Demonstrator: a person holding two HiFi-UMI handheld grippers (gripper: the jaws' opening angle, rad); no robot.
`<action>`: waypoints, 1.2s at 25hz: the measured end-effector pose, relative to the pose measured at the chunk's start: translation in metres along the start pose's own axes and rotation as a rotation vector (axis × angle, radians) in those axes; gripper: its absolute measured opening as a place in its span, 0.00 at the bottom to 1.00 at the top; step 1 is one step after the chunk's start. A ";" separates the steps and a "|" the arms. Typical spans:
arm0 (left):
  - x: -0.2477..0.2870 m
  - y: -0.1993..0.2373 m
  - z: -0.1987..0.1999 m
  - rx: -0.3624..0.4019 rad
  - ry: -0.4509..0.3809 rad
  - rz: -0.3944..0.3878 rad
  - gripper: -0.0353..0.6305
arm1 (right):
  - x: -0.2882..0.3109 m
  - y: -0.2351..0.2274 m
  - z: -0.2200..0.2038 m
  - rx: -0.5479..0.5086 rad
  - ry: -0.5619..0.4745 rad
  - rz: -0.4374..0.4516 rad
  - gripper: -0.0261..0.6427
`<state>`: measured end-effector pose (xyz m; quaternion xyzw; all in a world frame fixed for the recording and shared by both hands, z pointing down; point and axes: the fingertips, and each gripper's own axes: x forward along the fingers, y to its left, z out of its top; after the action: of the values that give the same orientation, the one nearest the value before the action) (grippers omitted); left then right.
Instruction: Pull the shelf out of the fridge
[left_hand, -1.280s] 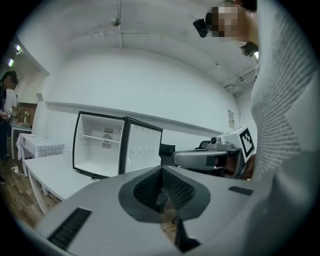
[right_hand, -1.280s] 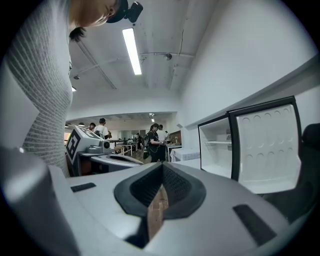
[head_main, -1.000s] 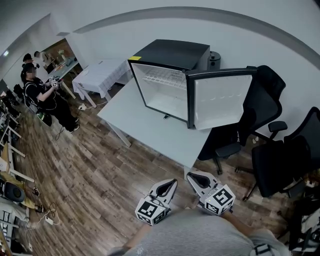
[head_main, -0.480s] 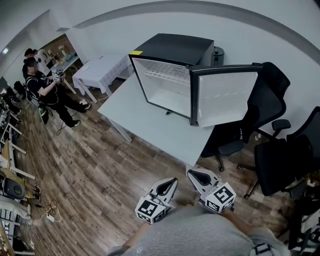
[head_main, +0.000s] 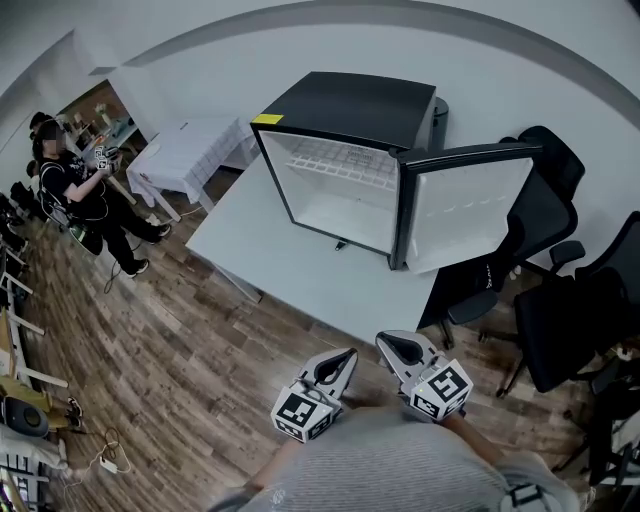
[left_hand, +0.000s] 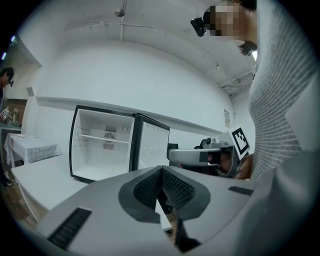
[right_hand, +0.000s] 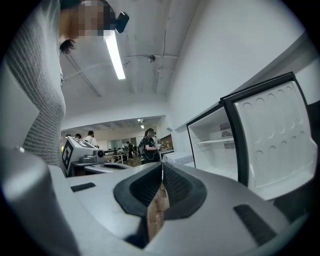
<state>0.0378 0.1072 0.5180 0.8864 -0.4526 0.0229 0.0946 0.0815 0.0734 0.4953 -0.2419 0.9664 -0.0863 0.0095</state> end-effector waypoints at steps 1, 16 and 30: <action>0.002 0.014 0.005 0.006 -0.002 -0.007 0.07 | 0.013 -0.003 0.003 0.001 -0.006 -0.010 0.06; 0.017 0.180 0.041 0.008 0.017 -0.160 0.07 | 0.155 -0.034 0.019 0.019 -0.026 -0.222 0.06; 0.070 0.204 0.036 -0.068 0.071 -0.290 0.07 | 0.170 -0.065 0.024 -0.034 0.007 -0.315 0.06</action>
<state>-0.0874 -0.0721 0.5215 0.9375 -0.3165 0.0248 0.1426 -0.0364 -0.0667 0.4868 -0.3905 0.9178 -0.0712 -0.0114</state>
